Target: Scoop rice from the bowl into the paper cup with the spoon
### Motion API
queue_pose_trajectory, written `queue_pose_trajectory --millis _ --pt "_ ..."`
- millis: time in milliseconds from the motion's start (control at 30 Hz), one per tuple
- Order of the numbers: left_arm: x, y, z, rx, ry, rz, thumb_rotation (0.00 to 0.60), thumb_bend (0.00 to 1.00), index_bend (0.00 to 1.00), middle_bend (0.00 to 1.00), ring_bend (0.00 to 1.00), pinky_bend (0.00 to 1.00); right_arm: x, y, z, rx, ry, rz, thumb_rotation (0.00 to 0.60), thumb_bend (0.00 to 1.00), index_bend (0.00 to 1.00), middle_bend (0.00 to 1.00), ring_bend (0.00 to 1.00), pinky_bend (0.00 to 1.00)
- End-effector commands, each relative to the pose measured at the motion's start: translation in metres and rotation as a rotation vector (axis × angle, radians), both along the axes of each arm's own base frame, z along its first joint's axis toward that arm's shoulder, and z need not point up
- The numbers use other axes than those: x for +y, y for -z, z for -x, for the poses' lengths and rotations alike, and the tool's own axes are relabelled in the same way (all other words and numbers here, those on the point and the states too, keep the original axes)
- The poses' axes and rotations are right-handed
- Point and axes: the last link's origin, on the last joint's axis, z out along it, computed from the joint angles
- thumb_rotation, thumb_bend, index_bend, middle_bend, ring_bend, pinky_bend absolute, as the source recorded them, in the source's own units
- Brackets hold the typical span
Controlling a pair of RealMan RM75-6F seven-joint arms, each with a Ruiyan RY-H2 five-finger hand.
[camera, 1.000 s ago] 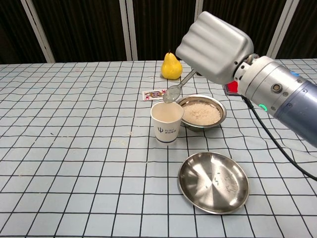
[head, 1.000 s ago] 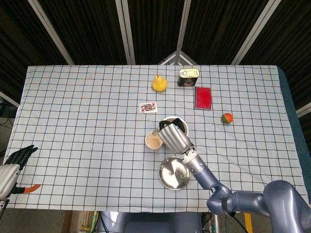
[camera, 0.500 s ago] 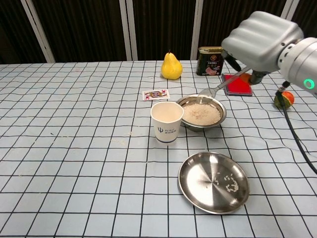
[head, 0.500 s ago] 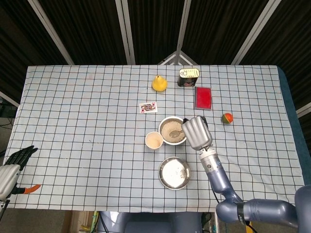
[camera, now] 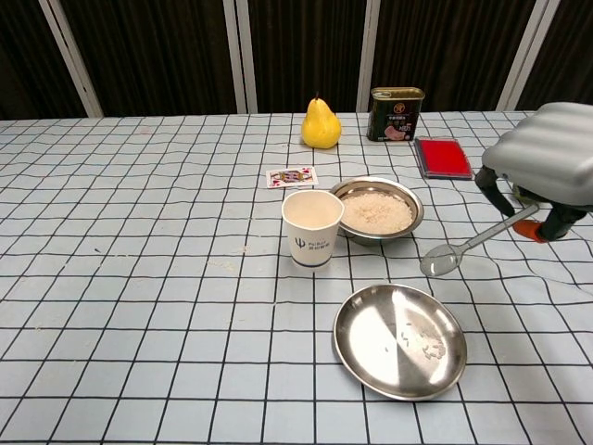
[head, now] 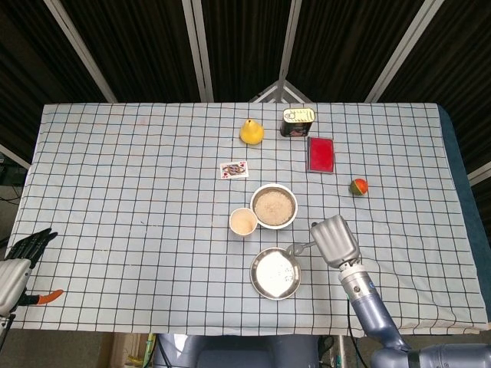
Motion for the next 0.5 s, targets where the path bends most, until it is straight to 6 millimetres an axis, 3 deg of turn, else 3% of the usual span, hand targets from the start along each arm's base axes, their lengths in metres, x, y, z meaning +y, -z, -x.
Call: queue_pose_trajectory --millis 33,500 --pt "-0.001 0.000 0.000 0.006 0.002 -0.007 0.600 0.02 0.00 0.00 0.00 0.00 0.009 0.002 0.006 -0.011 0.006 -0.026 0.600 0.56 0.68 0.96 1.00 0.98" --pt "-0.001 0.004 -0.001 0.027 0.000 -0.024 0.600 0.02 0.00 0.00 0.00 0.00 0.023 0.024 0.006 -0.044 0.017 -0.088 0.600 0.56 0.68 0.96 1.00 0.98"
